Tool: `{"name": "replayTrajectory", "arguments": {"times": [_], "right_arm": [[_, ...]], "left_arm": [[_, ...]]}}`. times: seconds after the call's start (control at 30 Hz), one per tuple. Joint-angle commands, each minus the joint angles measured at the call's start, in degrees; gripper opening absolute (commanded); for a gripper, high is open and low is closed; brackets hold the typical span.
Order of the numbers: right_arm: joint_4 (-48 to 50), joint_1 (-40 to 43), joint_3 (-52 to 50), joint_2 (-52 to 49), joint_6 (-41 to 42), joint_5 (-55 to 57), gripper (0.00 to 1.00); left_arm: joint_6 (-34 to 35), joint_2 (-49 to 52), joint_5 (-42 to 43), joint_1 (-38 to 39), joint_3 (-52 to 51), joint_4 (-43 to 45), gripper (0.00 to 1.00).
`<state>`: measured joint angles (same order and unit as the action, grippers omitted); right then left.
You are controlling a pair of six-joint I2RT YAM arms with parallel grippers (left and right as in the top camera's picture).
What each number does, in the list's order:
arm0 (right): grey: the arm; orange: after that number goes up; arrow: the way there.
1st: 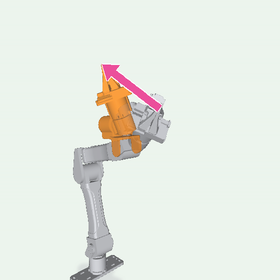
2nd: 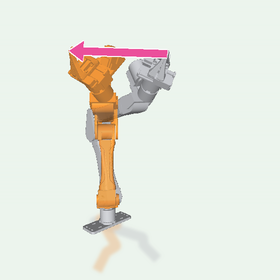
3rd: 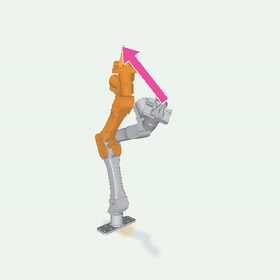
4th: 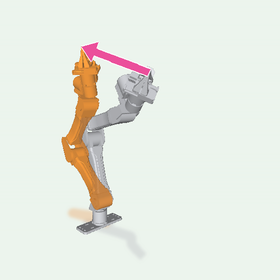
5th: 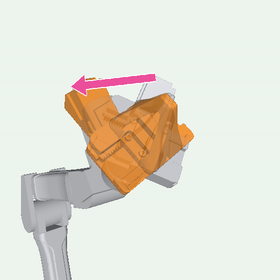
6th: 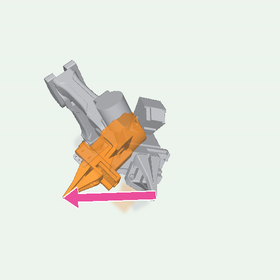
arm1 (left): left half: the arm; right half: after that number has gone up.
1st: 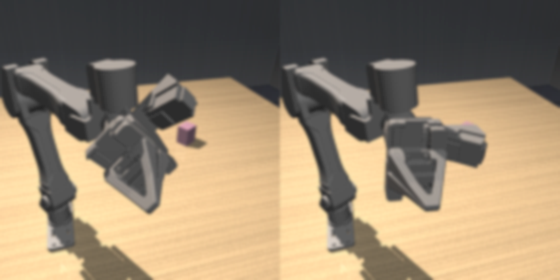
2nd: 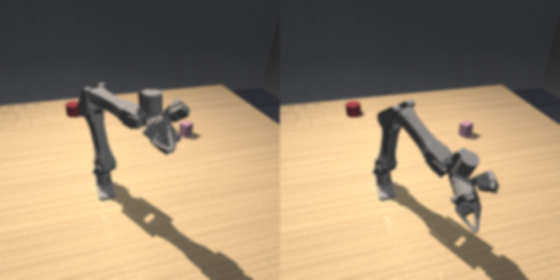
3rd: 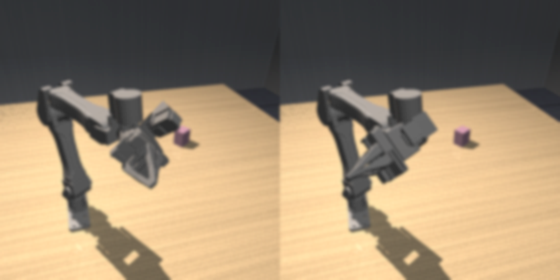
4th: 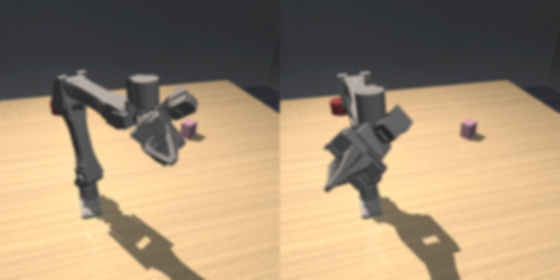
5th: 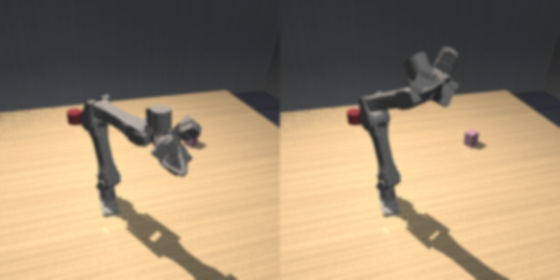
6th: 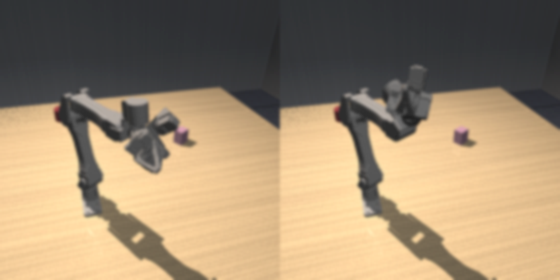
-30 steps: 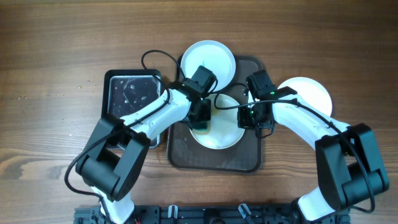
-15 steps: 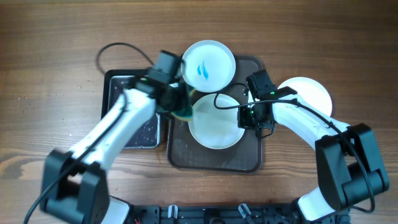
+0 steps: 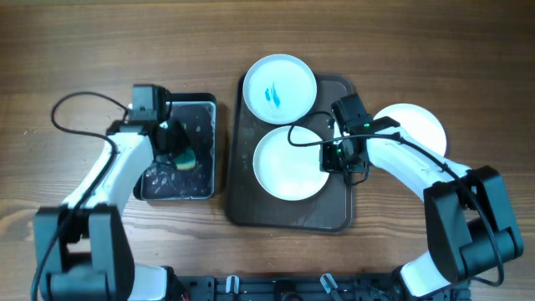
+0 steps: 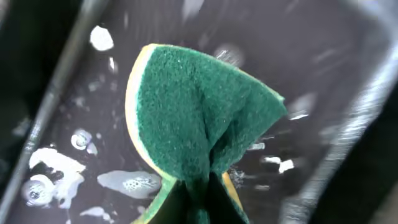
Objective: Clean dirty plates on tray and stack at the side
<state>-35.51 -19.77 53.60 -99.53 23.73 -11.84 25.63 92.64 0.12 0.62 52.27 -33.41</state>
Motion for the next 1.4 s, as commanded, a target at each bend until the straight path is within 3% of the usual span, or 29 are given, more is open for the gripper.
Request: {"name": "replayTrajectory", "arguments": {"times": [0.0, 0.1, 0.3, 0.43, 0.57, 0.73, 0.93, 1.07, 1.2, 1.37], "right_arm": [[1.44, 0.35, -1.66, -2.38, -1.25, 1.92, 0.04], [1.53, 0.35, -1.40, -2.36, -2.78, 1.95, 0.04], [-12.39, 0.33, 8.02, 1.66, -4.52, 4.17, 0.04], [-21.86, -0.28, 17.51, 3.76, -10.78, -0.24, 0.04], [-30.14, -3.02, 26.27, 3.37, -11.69, -0.76, 0.04], [-29.38, -8.52, 32.94, 1.40, -7.32, -1.33, 0.04], [-27.06, -14.88, 44.37, -11.61, -5.66, -1.92, 0.04], [-18.10, -19.21, 50.58, -18.43, -3.78, -0.31, 0.04], [-5.70, -24.52, 50.60, -18.84, -2.80, 15.23, 0.04], [-1.66, -31.56, 50.60, -18.51, -7.58, 37.55, 0.04]], "left_arm": [[-3.45, 1.86, 0.31, -0.22, -1.46, 1.38, 0.18], [-4.66, -0.15, 3.80, -0.22, 0.04, 0.07, 0.46], [-4.20, -6.93, 5.95, -0.22, 7.50, -9.01, 0.83], [-3.28, -12.87, 6.08, -0.74, 11.67, -13.20, 0.90], [0.68, -19.34, 6.08, -3.65, 12.26, -13.42, 0.95], [1.86, -26.69, 6.29, -9.40, 12.26, -13.42, 1.00], [1.84, -31.17, 6.27, -11.02, 12.26, -13.84, 1.00], [1.84, -31.04, 6.27, -11.02, 12.26, -14.05, 1.00], [1.84, -31.04, 6.27, -11.02, 12.26, -14.05, 1.00], [1.84, -31.04, 6.27, -11.02, 12.26, -14.05, 1.00]]}}
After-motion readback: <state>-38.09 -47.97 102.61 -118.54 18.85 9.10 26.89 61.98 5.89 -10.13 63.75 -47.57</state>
